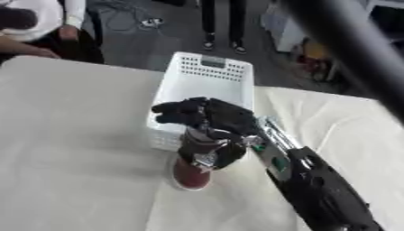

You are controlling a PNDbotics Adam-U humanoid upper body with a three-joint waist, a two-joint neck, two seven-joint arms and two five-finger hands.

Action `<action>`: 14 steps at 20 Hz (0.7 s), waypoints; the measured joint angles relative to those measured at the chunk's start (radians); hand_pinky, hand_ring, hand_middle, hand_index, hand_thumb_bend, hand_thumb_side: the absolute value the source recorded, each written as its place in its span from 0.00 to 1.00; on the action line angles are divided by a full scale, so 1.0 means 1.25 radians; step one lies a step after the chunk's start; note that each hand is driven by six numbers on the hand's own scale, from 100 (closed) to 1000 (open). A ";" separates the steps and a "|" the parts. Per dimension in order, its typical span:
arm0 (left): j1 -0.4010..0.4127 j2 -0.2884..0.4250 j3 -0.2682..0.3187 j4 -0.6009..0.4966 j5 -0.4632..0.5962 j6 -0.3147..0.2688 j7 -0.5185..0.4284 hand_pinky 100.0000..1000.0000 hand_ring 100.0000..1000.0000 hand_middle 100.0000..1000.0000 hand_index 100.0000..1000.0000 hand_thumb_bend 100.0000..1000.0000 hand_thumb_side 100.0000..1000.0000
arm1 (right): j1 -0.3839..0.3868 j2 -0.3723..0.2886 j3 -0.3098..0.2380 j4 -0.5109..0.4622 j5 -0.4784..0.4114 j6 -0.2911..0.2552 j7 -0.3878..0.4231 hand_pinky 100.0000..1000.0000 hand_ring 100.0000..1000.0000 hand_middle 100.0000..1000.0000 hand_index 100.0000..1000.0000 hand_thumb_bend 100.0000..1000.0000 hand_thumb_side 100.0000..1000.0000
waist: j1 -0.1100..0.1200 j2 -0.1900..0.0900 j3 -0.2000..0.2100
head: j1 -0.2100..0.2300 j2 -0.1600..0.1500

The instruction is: Pick up objects on the table and place them in the box.

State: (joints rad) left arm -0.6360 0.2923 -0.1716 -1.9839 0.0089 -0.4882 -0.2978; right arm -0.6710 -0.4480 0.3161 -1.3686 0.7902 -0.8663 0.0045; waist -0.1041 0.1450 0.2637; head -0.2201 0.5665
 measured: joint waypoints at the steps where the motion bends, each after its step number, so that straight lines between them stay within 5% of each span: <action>1: 0.000 0.000 0.000 0.000 0.000 0.000 0.000 0.87 0.78 0.89 0.92 0.25 0.82 | 0.000 0.000 0.000 0.001 0.003 0.000 -0.006 0.53 0.67 0.85 0.91 0.05 1.00 | 0.000 0.000 0.000 | 0.000 0.000; 7: 0.000 0.000 0.000 0.000 0.000 -0.001 -0.001 0.87 0.78 0.89 0.92 0.25 0.82 | 0.005 0.008 0.002 0.001 0.004 -0.007 -0.079 0.04 0.23 0.46 0.53 0.19 1.00 | 0.000 0.000 0.000 | 0.000 0.000; 9: 0.000 0.000 0.000 0.000 0.000 -0.001 -0.002 0.87 0.78 0.89 0.92 0.25 0.82 | 0.006 0.011 0.004 0.001 -0.006 -0.013 -0.117 0.00 0.20 0.43 0.50 0.21 1.00 | 0.000 0.001 0.000 | 0.000 0.000; 11: 0.000 0.000 0.000 0.000 0.000 -0.002 -0.002 0.87 0.77 0.89 0.92 0.25 0.82 | 0.008 0.016 0.007 0.001 -0.014 -0.020 -0.152 0.00 0.02 0.23 0.36 0.28 1.00 | 0.000 0.001 0.000 | 0.000 0.000; 14: 0.000 0.000 0.000 0.000 0.000 -0.002 -0.003 0.87 0.77 0.89 0.92 0.24 0.82 | 0.012 0.025 0.010 0.001 -0.025 -0.025 -0.205 0.00 0.00 0.04 0.21 0.33 1.00 | 0.000 0.003 -0.001 | 0.001 -0.001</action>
State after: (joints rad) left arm -0.6360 0.2923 -0.1716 -1.9839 0.0088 -0.4905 -0.3010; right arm -0.6562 -0.4163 0.3289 -1.3675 0.7594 -0.8976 -0.2522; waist -0.1041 0.1487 0.2626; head -0.2192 0.5651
